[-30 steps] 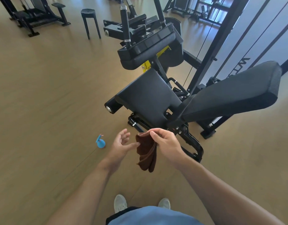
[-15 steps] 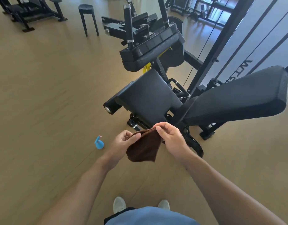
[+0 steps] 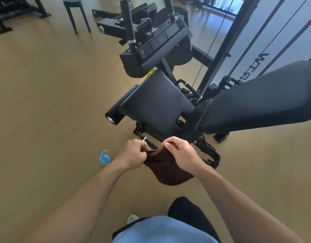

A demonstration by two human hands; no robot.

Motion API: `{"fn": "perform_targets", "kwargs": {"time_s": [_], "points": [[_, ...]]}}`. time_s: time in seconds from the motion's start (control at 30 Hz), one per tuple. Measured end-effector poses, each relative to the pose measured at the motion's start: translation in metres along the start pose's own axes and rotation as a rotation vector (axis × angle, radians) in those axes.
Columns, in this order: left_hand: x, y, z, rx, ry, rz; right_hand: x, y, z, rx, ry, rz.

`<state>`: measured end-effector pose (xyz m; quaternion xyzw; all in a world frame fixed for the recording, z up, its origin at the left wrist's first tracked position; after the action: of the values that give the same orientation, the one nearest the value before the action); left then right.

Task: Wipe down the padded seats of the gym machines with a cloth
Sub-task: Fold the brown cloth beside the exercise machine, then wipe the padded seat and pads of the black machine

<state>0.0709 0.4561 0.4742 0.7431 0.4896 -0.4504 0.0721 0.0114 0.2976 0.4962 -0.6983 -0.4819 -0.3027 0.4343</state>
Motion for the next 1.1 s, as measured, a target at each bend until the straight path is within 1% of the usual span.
{"fn": "perform_targets", "kwargs": {"time_s": [0.07, 0.13, 0.27, 0.3, 0.33, 0.37, 0.4, 0.43, 0.53, 0.6, 0.73, 0.8, 0.87, 0.9, 0.97, 1.03, 1.1], "points": [[-0.002, 0.017, 0.005, 0.055, 0.049, -0.03, -0.011, 0.014, 0.003, 0.027, -0.056, 0.032], [0.002, 0.038, 0.011, 0.126, 0.038, -0.106, -0.023, 0.033, -0.004, -0.003, -0.061, 0.078], [0.023, 0.086, 0.025, 0.209, -0.237, -0.37, -0.053, 0.081, -0.032, -0.101, 0.025, 0.171], [0.023, 0.096, 0.028, 0.215, -0.306, -0.404, -0.062, 0.096, -0.039, -0.119, 0.073, 0.197], [0.021, 0.107, 0.032, 0.235, -0.359, -0.408, -0.069, 0.113, -0.045, -0.129, 0.117, 0.218], [0.017, 0.121, 0.035, 0.254, -0.366, -0.385, -0.074, 0.131, -0.051, -0.13, 0.151, 0.23], [0.013, 0.136, 0.036, 0.238, -0.332, -0.361, -0.077, 0.15, -0.056, -0.127, 0.173, 0.234], [0.01, 0.153, 0.032, 0.168, -0.293, -0.344, -0.078, 0.169, -0.062, -0.122, 0.19, 0.23], [0.009, 0.206, 0.002, -0.178, -0.275, -0.359, -0.069, 0.231, -0.081, -0.114, 0.222, 0.177], [0.006, 0.235, -0.023, -0.357, -0.233, -0.359, -0.054, 0.271, -0.092, -0.11, 0.264, 0.127], [-0.028, 0.272, -0.079, -0.655, -0.147, -0.179, -0.016, 0.325, -0.113, -0.176, 0.424, -0.045], [-0.041, 0.281, -0.096, -0.735, -0.071, -0.086, -0.005, 0.334, -0.118, -0.225, 0.472, -0.126], [-0.035, 0.294, -0.097, -0.717, 0.02, -0.048, -0.013, 0.342, -0.11, -0.24, 0.477, -0.149], [-0.022, 0.302, -0.092, -0.681, 0.042, -0.056, -0.027, 0.346, -0.101, -0.235, 0.473, -0.121], [0.017, 0.318, -0.073, -0.574, 0.064, -0.127, -0.066, 0.357, -0.075, -0.215, 0.454, -0.012], [0.06, 0.33, -0.048, -0.453, 0.109, -0.241, -0.111, 0.368, -0.043, -0.154, 0.413, 0.128], [0.093, 0.34, -0.026, -0.358, 0.182, -0.312, -0.149, 0.378, -0.017, -0.108, 0.369, 0.23]]}}
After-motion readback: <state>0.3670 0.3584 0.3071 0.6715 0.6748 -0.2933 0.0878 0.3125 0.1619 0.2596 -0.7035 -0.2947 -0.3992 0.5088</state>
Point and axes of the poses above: each hand's wrist, its own y-axis towards the middle knuckle, its own z-axis out of the palm, x = y × z, the point moved 9 cm from there along y, towards the middle knuckle, and after that the axes turned 2 degrees about y, right-handed, at the moved point
